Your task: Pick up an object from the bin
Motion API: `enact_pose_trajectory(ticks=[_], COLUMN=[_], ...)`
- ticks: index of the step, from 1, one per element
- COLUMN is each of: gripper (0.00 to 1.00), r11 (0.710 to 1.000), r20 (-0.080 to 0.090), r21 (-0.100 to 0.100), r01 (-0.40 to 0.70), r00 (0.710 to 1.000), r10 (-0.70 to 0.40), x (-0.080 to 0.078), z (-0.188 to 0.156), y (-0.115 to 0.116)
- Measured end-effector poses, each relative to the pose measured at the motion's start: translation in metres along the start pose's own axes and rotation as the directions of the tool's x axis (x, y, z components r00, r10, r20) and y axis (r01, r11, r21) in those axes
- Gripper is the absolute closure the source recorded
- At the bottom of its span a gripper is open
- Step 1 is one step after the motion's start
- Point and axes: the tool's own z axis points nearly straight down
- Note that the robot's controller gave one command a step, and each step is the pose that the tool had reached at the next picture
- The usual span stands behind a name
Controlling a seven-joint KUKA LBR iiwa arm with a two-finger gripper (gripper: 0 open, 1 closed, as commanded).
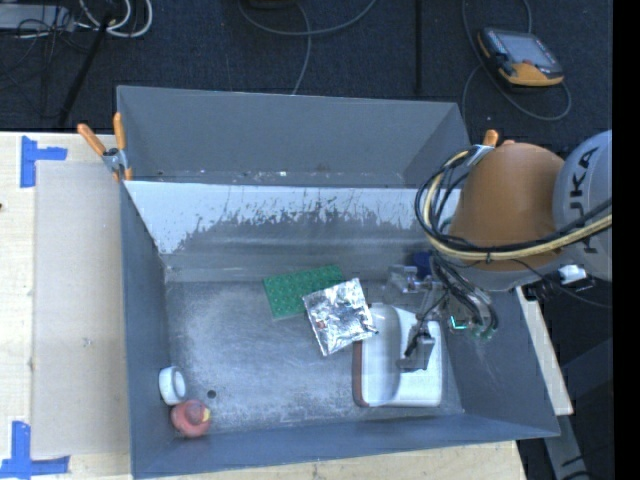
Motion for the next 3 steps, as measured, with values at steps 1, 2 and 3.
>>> enact_pose_trajectory(ticks=[1, 2, 3], gripper=[0.0, 0.0, 0.0], r11=[0.957, 0.923, 0.925], r20=[0.007, 0.005, 0.007], r21=[-0.002, -0.003, -0.002], r01=[-0.289, -0.384, -0.381], r00=[0.957, 0.923, 0.925], r10=[0.289, 0.384, 0.381], x=[-0.073, -0.055, -0.055], z=[0.101, 0.098, 0.099], y=[0.011, 0.055, 0.055])
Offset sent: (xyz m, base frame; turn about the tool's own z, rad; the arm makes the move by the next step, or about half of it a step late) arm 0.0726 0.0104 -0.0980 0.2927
